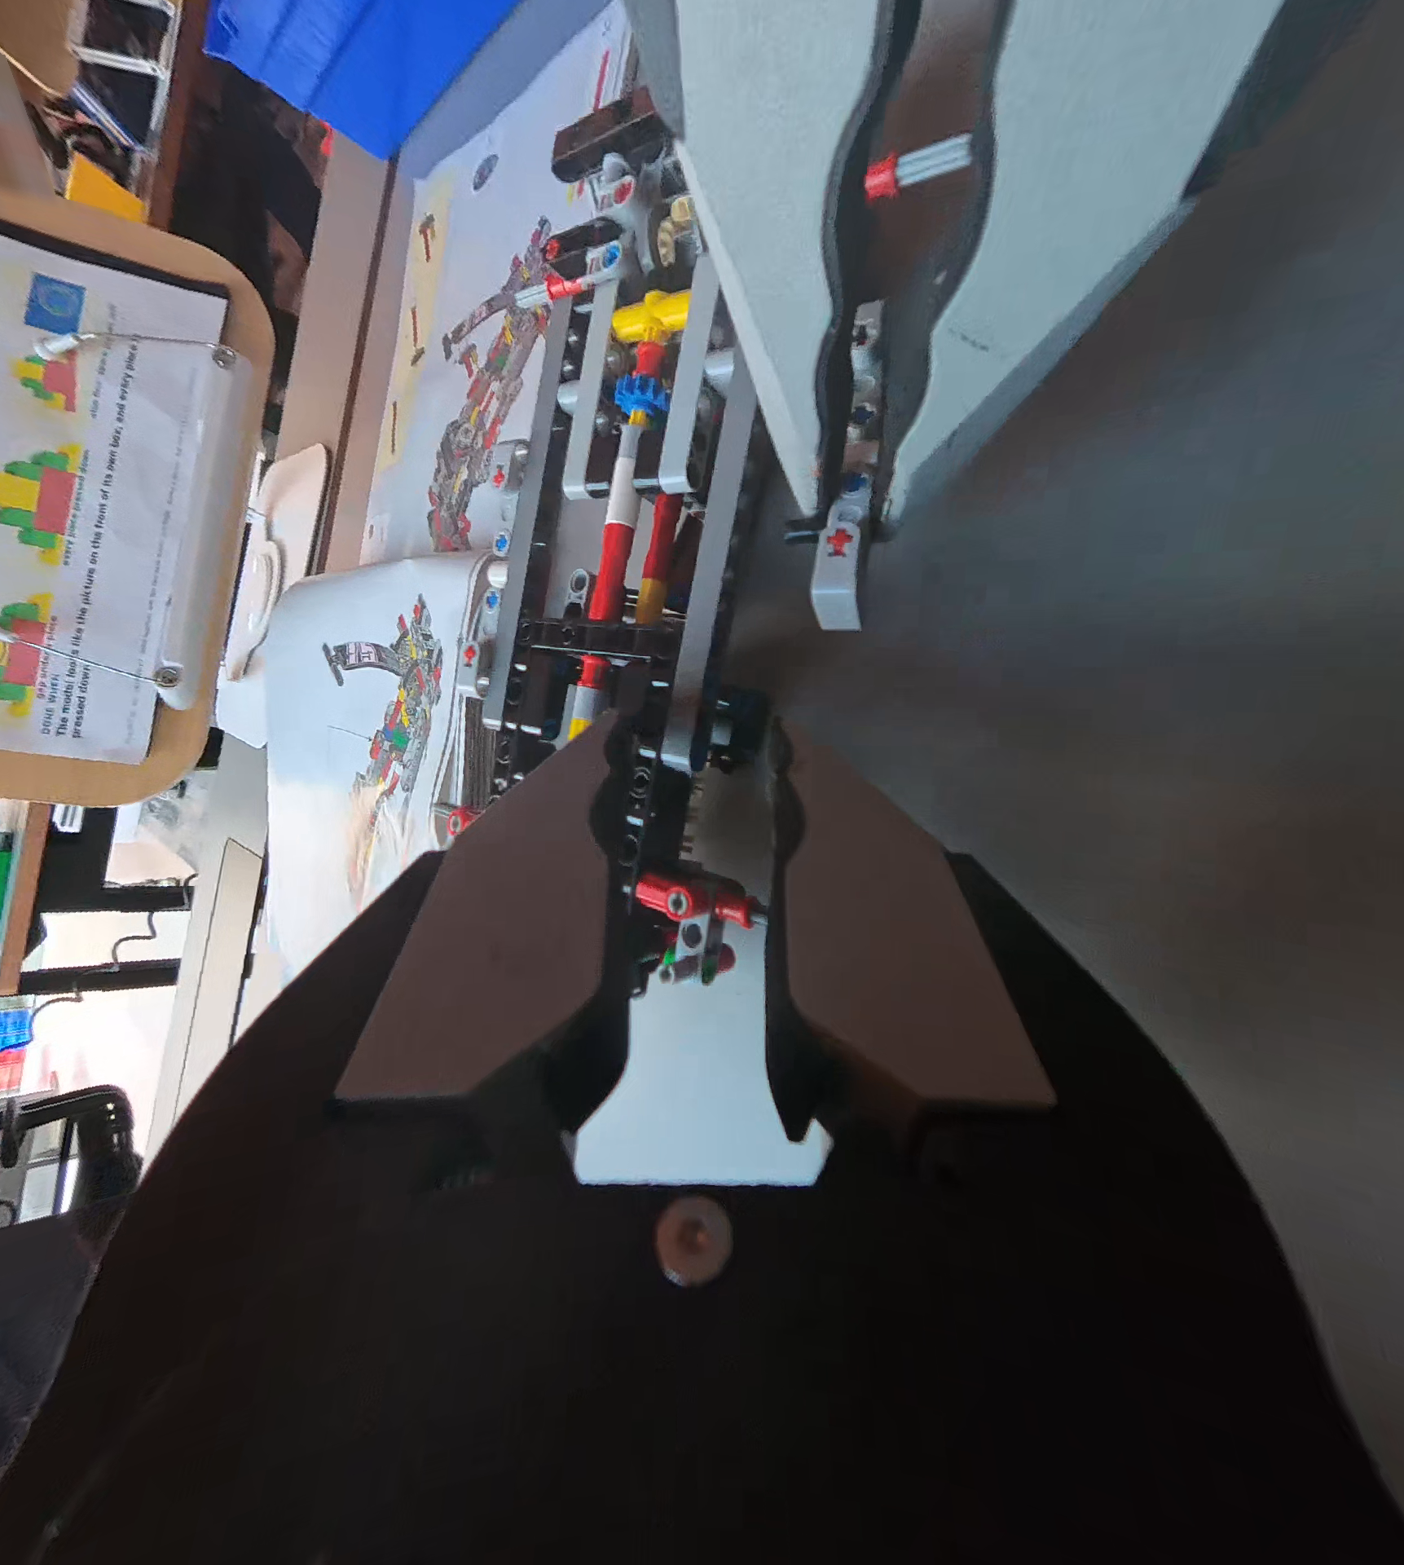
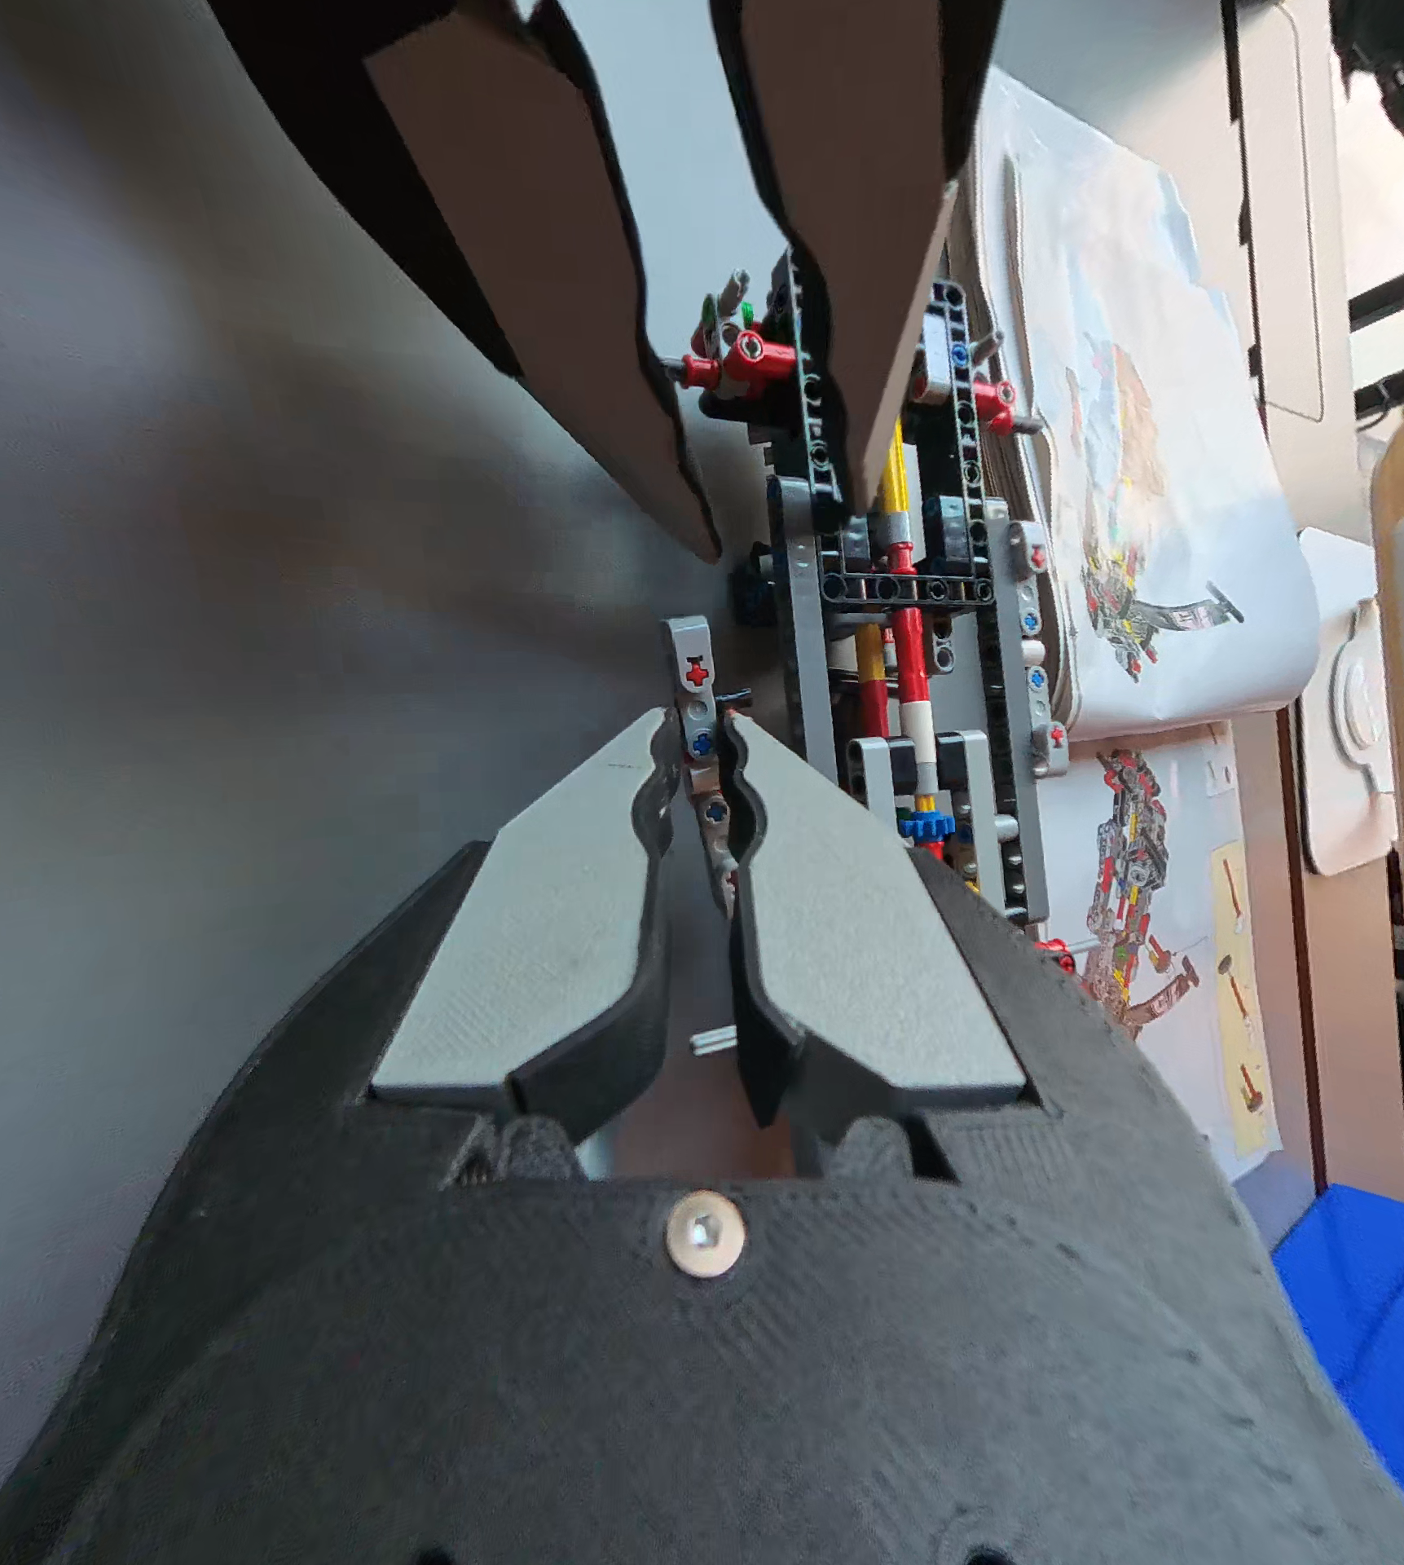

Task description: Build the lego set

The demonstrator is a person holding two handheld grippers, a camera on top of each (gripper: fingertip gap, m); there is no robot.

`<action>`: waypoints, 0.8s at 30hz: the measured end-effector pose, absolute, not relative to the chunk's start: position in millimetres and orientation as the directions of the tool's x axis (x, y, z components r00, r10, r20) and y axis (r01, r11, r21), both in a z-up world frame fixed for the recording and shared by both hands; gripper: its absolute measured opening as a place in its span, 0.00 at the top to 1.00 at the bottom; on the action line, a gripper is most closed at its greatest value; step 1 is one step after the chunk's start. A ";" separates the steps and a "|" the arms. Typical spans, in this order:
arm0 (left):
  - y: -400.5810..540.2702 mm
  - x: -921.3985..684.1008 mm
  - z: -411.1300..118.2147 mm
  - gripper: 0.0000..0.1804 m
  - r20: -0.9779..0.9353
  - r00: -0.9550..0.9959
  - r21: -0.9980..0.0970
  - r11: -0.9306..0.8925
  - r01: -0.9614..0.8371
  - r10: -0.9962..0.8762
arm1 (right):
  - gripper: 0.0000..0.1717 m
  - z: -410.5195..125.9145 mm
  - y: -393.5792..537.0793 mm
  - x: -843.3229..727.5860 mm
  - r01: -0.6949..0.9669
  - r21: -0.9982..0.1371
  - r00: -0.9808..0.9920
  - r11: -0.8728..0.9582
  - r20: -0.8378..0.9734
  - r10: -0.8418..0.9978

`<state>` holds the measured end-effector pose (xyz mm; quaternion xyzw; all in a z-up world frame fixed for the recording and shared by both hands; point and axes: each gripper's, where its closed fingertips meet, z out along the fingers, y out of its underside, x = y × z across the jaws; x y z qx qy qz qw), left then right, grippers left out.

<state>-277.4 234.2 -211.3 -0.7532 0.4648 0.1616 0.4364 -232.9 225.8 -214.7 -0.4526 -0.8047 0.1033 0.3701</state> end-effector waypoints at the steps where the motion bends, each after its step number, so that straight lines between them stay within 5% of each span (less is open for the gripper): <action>1: 235.1 -279.1 -209.4 0.88 -0.649 0.518 -0.510 -0.186 -0.840 -0.558 | 0.97 -215.7 226.7 -233.9 0.664 -0.487 -0.319 0.568 0.502 0.804; 9: 212.8 -257.7 -199.4 0.84 -0.540 0.555 -0.668 -0.079 -0.740 -0.633 | 0.96 -214.5 221.0 -239.8 0.678 -0.404 -0.333 0.615 0.577 0.746; 12: 212.9 -251.1 -202.6 0.91 -0.524 0.555 -0.681 -0.073 -0.728 -0.646 | 0.96 -216.9 222.1 -240.1 0.677 -0.406 -0.328 0.614 0.581 0.745; 24: 218.9 -252.8 -202.6 0.97 -0.423 0.597 -0.753 -0.102 -0.650 -0.682 | 0.96 -208.3 224.5 -251.5 0.623 -0.535 -0.383 0.571 0.428 0.819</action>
